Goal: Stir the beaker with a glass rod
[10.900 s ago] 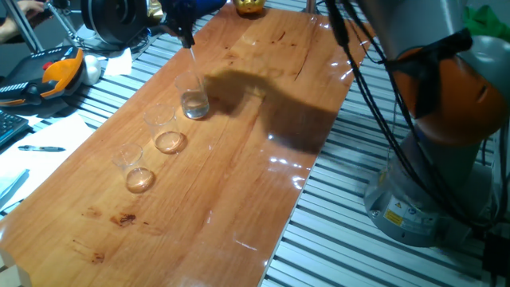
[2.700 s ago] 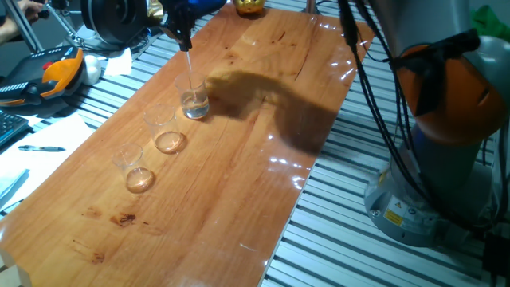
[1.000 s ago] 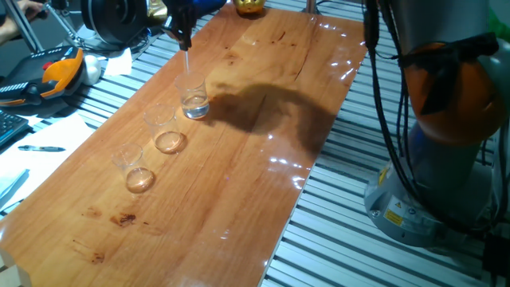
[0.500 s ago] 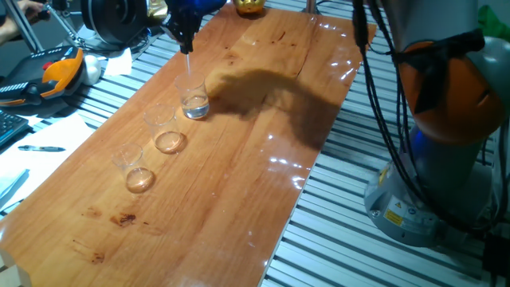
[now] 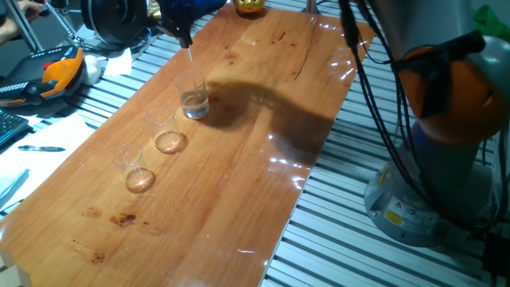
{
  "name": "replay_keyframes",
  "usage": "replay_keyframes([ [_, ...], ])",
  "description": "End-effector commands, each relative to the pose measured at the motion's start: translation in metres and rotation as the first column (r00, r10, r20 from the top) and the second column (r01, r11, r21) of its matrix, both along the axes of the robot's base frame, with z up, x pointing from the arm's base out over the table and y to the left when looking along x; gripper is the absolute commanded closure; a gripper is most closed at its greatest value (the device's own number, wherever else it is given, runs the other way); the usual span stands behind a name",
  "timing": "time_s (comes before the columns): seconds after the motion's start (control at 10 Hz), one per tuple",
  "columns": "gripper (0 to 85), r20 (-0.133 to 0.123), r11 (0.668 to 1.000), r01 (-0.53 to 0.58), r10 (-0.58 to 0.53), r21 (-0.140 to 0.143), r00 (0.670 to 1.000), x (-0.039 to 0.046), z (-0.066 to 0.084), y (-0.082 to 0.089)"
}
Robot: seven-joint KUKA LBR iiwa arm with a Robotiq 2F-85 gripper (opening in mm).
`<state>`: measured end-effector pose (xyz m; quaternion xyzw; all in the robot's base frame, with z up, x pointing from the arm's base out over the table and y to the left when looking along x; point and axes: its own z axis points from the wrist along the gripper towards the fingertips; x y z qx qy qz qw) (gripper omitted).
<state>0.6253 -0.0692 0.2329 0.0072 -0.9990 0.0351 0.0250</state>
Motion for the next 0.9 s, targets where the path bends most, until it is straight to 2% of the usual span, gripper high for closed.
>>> replay_keyframes([
  [0.0,85.0,0.154,0.999,-0.041,0.041,-0.004,0.987,0.0002,-0.001,0.000],
  [0.1,85.0,0.167,1.000,-0.007,0.003,0.021,0.986,-0.0006,-0.003,0.001],
  [0.2,85.0,0.138,0.995,0.065,-0.076,0.081,0.988,-0.0004,-0.005,0.003],
  [0.3,85.0,0.093,0.976,0.145,-0.162,0.165,0.982,-0.0006,-0.011,0.005],
  [0.4,85.0,0.053,0.957,0.189,-0.205,0.220,0.977,-0.0012,-0.016,0.006],
  [0.5,85.0,0.025,0.948,0.207,-0.219,0.242,0.975,-0.0014,-0.018,0.006],
  [0.6,85.0,0.010,0.950,0.199,-0.207,0.239,0.978,-0.0019,-0.019,0.006],
  [0.8,85.0,0.001,0.948,0.192,-0.199,0.255,0.980,-0.0025,-0.020,0.005],
])
